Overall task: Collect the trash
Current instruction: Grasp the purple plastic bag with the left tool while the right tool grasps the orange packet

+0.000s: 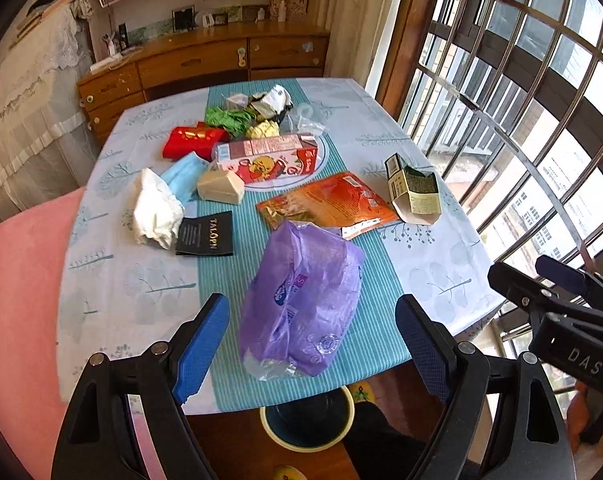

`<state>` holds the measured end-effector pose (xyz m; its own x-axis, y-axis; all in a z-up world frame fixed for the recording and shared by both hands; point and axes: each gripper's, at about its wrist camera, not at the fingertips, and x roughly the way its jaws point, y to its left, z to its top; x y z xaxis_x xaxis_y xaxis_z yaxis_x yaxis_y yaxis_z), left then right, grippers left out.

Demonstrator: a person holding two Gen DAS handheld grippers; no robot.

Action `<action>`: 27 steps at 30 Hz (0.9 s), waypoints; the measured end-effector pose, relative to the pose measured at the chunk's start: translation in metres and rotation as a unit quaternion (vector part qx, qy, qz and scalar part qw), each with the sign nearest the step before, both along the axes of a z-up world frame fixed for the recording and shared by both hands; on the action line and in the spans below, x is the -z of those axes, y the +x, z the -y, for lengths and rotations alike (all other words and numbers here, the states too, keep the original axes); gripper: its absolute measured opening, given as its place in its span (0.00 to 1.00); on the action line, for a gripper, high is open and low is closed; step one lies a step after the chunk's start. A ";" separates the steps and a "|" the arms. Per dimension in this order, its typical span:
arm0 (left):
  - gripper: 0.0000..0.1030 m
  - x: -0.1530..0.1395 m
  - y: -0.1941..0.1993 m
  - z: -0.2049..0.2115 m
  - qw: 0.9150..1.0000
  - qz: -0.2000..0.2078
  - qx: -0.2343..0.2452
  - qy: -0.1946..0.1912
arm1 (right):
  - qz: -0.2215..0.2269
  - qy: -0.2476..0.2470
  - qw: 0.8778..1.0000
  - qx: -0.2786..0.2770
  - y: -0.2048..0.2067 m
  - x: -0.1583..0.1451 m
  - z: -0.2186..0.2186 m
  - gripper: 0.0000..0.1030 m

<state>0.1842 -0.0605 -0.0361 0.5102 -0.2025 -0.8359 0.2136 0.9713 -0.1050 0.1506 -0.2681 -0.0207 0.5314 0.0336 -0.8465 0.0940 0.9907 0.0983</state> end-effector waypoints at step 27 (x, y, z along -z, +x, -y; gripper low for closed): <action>0.83 0.151 0.090 0.030 0.978 -0.194 -0.022 0.079 | -0.042 -0.010 0.961 -0.272 0.117 0.093 -0.040 0.72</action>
